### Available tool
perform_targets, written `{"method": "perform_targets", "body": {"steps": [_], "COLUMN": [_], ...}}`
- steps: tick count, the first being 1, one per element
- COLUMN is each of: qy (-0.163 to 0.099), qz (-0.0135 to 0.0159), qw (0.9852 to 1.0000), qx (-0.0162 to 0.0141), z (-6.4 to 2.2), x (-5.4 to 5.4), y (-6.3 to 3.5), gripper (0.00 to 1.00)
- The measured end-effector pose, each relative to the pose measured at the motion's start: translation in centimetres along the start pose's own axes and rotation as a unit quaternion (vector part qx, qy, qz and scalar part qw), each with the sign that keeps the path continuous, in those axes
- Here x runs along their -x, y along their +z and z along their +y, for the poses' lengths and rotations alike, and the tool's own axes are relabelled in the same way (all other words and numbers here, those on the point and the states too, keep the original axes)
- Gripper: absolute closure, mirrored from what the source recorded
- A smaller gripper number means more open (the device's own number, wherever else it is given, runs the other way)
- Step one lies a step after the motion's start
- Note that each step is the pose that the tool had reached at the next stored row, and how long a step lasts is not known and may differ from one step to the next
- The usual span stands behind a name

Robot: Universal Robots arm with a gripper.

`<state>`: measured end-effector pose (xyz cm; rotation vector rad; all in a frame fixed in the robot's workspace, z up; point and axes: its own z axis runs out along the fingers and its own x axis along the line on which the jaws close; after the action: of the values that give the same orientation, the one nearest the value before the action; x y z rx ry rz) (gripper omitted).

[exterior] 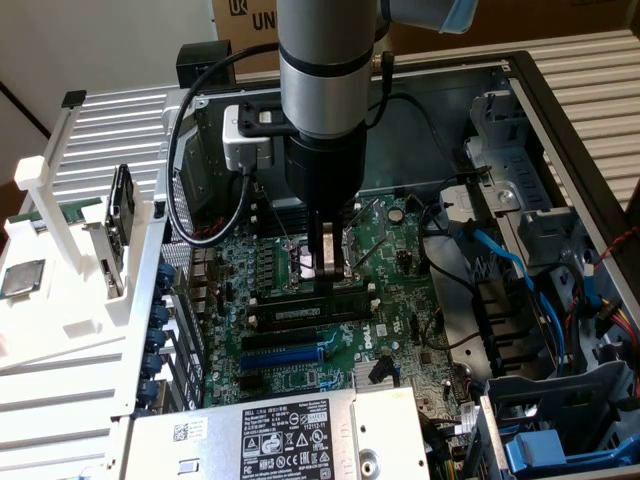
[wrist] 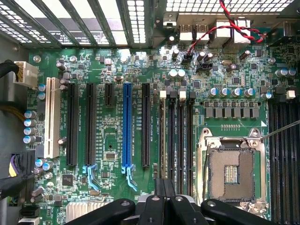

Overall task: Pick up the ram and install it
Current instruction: 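Press down the ram until it locks into place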

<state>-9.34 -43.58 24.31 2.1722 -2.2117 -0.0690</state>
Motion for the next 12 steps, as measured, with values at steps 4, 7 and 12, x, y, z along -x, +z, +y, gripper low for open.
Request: {"method": "perform_targets", "body": {"steps": [4,7,12], "qy": [0.000,0.000,0.000], "qz": [0.0000,0.0000,0.0008], "qw": [1.0000,1.0000,1.0000], "qx": [0.0000,0.0000,-0.0002], "z": [0.00,0.19,0.67], "x": [0.00,0.14,0.49], "y": [0.00,0.01,0.10], "gripper": [0.90,0.90,0.90]}}
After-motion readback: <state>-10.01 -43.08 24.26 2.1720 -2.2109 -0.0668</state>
